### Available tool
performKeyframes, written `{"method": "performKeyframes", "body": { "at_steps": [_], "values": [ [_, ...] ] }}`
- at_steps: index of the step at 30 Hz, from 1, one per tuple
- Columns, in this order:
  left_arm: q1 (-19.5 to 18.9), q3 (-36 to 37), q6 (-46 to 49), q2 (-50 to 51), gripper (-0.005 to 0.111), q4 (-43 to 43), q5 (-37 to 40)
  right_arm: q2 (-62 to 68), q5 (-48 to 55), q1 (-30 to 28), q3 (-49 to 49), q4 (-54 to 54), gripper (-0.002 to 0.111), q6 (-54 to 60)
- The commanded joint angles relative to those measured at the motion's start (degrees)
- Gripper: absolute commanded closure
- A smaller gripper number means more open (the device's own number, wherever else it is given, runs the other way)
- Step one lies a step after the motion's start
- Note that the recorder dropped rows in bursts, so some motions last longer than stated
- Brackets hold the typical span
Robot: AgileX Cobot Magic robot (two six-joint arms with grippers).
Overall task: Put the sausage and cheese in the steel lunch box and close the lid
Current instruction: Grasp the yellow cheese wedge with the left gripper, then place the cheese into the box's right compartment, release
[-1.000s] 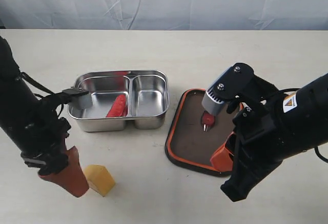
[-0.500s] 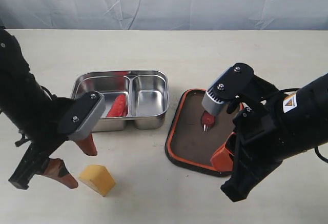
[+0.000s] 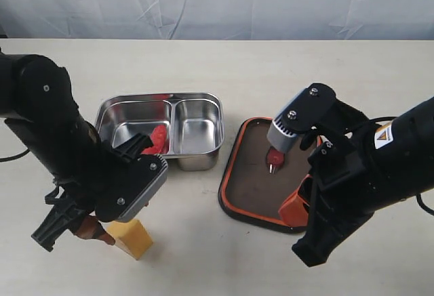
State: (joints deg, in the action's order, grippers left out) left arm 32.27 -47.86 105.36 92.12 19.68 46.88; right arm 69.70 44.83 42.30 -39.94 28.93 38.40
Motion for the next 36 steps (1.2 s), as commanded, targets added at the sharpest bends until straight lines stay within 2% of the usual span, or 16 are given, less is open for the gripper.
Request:
{"method": "performKeyframes", "body": {
  "at_steps": [1, 5, 12, 15, 19, 25, 27, 29, 32, 36],
  "values": [
    [0.44, -0.21, -0.58, 1.74, 0.045, -0.27, 0.48, -0.09, -0.14, 0.11, 0.21, 0.02, 0.108, -0.08],
    [1.04, -0.21, -0.58, 4.41, 0.045, -0.41, 0.66, -0.09, -0.14, 0.11, 0.21, 0.02, 0.108, -0.08],
    [3.89, -0.21, -0.58, 7.89, 0.047, -0.70, -4.63, -0.09, -0.14, 0.11, 0.21, 0.02, 0.108, -0.08],
    [5.40, -0.21, -2.09, 7.55, 0.063, -3.29, -5.17, -0.09, -0.14, 0.11, 0.21, 0.02, 0.108, -0.08],
    [7.03, -0.21, -6.90, 5.44, 0.105, -4.78, -6.03, -0.09, -0.27, 0.11, 0.21, 0.02, 0.108, -0.08],
    [7.96, -1.50, -9.01, 0.44, 0.106, -5.59, -9.99, -0.09, -0.26, 0.11, 0.21, -0.11, 0.108, -0.08],
    [7.96, -2.71, -9.01, -1.58, 0.106, -5.59, -14.11, -0.09, -0.26, 0.11, 0.21, -0.11, 0.108, -0.08],
    [7.83, -4.06, -9.01, -3.04, 0.106, -5.59, -21.40, -0.09, -0.26, 0.11, 0.21, -0.11, 0.108, -0.08],
    [6.24, -6.44, -10.95, -2.50, 0.107, -4.74, -30.92, -0.09, -0.26, 0.11, 0.21, -0.11, 0.108, -0.08],
    [3.19, -9.80, -15.04, 0.28, 0.107, -3.93, -33.50, -0.09, -0.26, 0.11, 0.21, -0.11, 0.108, -0.08]
  ]
}}
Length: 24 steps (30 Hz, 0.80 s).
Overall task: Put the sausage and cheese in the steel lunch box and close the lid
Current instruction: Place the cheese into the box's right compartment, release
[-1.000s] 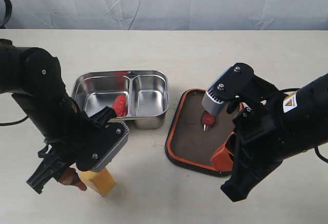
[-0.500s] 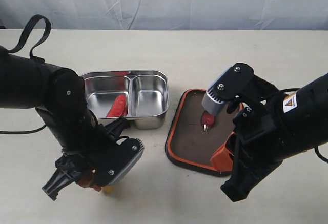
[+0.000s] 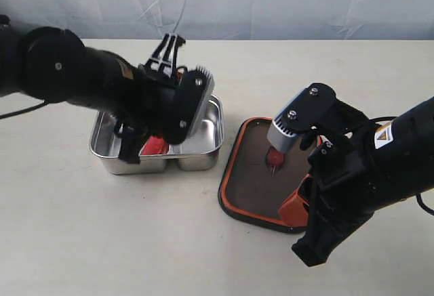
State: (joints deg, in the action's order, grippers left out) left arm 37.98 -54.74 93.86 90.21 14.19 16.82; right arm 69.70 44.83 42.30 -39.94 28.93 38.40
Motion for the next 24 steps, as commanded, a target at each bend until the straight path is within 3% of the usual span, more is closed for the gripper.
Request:
{"method": "performKeyframes", "body": {
  "at_steps": [1, 12, 17, 20, 21, 24],
  "values": [
    [-3.20, -3.79, -3.54, 3.45, 0.107, 2.40, -3.44, -0.09, -0.26, 0.11, 0.21, -0.11, 0.108, -0.08],
    [-3.70, -8.79, -3.54, 16.57, 0.107, 3.27, -7.99, -0.54, -0.27, 0.11, 0.21, 0.04, 0.108, -1.30],
    [-3.70, -9.32, -3.97, 19.35, 0.103, 10.77, -13.16, -1.36, -0.15, 0.11, 0.21, -0.37, 0.108, -2.51],
    [-3.70, -9.32, -3.97, 19.35, 0.084, 12.70, -13.50, -1.85, -0.47, -0.12, 0.21, -1.08, 0.108, -7.78],
    [-3.70, -9.32, -3.97, 19.35, 0.068, 14.42, -12.88, -2.31, -0.85, -0.34, 0.21, -3.27, 0.108, -12.63],
    [-3.74, -9.32, -3.97, 19.35, 0.047, 16.85, -12.62, -2.58, -2.34, -0.34, 0.21, -11.25, 0.108, -25.25]
  ]
}}
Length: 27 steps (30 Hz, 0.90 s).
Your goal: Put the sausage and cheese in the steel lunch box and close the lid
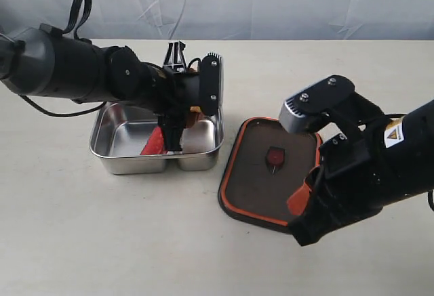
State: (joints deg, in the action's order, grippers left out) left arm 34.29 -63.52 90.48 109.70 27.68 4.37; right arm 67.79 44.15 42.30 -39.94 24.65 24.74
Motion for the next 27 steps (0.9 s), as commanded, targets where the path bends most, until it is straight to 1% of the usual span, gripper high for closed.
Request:
{"method": "performKeyframes", "body": {
  "at_steps": [1, 2, 3, 5, 6, 7, 8, 10, 11, 12, 13, 14, 15, 16, 18, 21, 27],
  "values": [
    [-0.05, -0.55, -0.59, -0.14, 0.043, 4.69, -0.17, -0.66, -2.50, -0.34, 0.21, -12.82, 0.108, -20.72],
    [-0.05, -0.55, -0.59, -0.14, 0.043, 5.02, -0.17, -0.66, -2.64, -0.34, 0.21, -15.67, 0.108, -24.74],
    [-0.05, -0.55, -0.59, -0.39, 0.043, 5.67, -0.05, -0.66, -2.72, -0.34, 0.21, -21.39, 0.108, -32.48],
    [-0.05, -0.55, -0.76, -2.38, 0.045, 9.49, -0.05, -0.66, -2.48, -0.34, 0.21, -30.23, 0.108, -42.54],
    [-0.05, -0.55, -3.34, -4.30, 0.052, 12.76, -0.05, -0.54, -2.47, -0.65, 0.21, -35.11, 0.106, -47.61],
    [-0.32, -0.55, -6.03, -6.30, 0.063, 14.96, -0.05, -0.37, -2.61, -1.47, 0.21, -37.31, 0.100, -50.23],
    [-0.59, -0.55, -10.04, -8.24, 0.077, 16.78, 0.95, 0.05, -3.37, -3.24, 0.21, -37.40, 0.091, -51.28],
    [-1.82, -0.55, -17.98, -12.17, 0.107, 16.06, 6.18, 1.46, -5.61, -6.44, 0.21, -36.57, 0.064, -51.28],
    [-2.76, -0.55, -21.33, -13.44, 0.107, 14.95, 9.52, 2.18, -7.43, -7.71, 0.21, -35.65, 0.057, -51.28],
    [-4.10, -0.55, -27.33, -14.90, 0.107, 12.35, 12.89, 3.33, -9.69, -8.85, 0.21, -33.95, 0.056, -51.28],
    [-4.85, -0.55, -30.88, -15.46, 0.107, 10.54, 15.16, 4.16, -10.79, -9.22, 0.21, -33.02, 0.056, -51.28],
    [-6.74, -0.55, -39.43, -16.63, 0.107, 5.26, 19.13, 6.17, -13.12, -9.67, 0.21, -31.35, 0.056, -51.28],
    [-7.36, -0.26, -41.74, -17.14, 0.107, 3.16, 20.39, 7.10, -14.10, -9.67, 0.21, -30.87, 0.056, -51.28],
    [-8.26, 0.84, -45.35, -18.23, 0.107, -1.18, 22.83, 9.56, -16.44, -9.67, 0.21, -29.59, 0.056, -51.28],
    [-8.75, 2.84, -47.06, -19.74, 0.107, -3.15, 25.12, 13.52, -18.65, -9.67, 0.21, -28.48, 0.056, -51.28],
    [-8.75, 5.22, -47.06, -22.24, 0.107, -2.76, 26.44, 19.90, -22.01, -9.67, 0.21, -27.06, 0.056, -51.28],
    [-8.75, 6.00, -47.06, -25.40, 0.107, -2.76, 27.23, 27.92, -23.91, -9.67, 0.21, -26.96, 0.056, -51.28]
  ]
}}
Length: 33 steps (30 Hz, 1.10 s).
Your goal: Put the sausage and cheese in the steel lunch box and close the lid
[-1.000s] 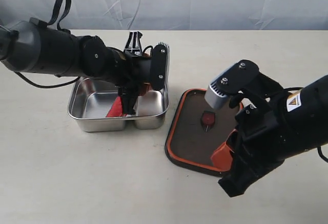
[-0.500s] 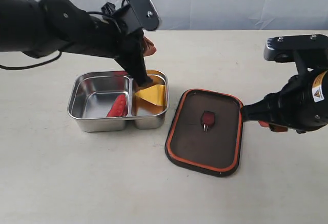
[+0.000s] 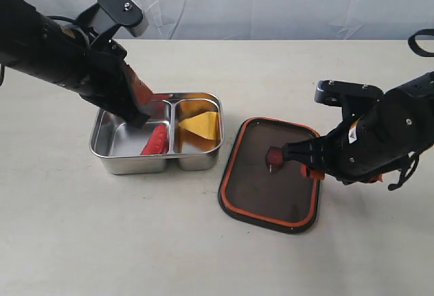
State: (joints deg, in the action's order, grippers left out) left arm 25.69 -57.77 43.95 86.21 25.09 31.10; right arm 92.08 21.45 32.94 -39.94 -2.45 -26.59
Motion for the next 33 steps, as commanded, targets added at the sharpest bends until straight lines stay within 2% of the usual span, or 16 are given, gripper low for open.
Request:
{"method": "performKeyframes", "body": {
  "at_steps": [1, 12, 15, 21, 25, 29, 33],
  "values": [
    [-0.15, 0.26, -0.53, -2.15, 0.107, -0.17, 0.63, 4.36, -1.38, -0.30, 0.21, 0.14, 0.056, 0.05],
    [-0.15, 0.26, -0.53, -3.06, 0.107, -0.17, 2.12, 7.75, -2.97, -0.30, 0.21, 0.14, 0.057, -0.07],
    [-0.15, 0.26, -0.66, -3.06, 0.107, -0.17, 2.85, 8.38, -2.74, -0.30, 0.21, 0.14, 0.070, -0.07],
    [-0.15, 0.26, -4.33, -3.06, 0.107, -0.17, 4.17, 9.43, -2.12, -0.30, 0.21, 0.14, 0.109, -0.07],
    [-0.15, 0.26, -8.36, -3.06, 0.107, 2.02, 6.45, 9.18, -1.05, -0.30, 0.21, 0.04, 0.109, -0.07],
    [-0.15, 0.26, -17.87, -3.06, 0.107, 4.60, 7.90, 7.48, -0.11, -0.30, 0.21, -1.30, 0.109, -0.07],
    [-0.15, 0.26, -19.49, -3.06, 0.104, 8.18, 8.51, 3.22, 1.27, -0.30, 0.21, -3.04, 0.109, -0.07]
  ]
}}
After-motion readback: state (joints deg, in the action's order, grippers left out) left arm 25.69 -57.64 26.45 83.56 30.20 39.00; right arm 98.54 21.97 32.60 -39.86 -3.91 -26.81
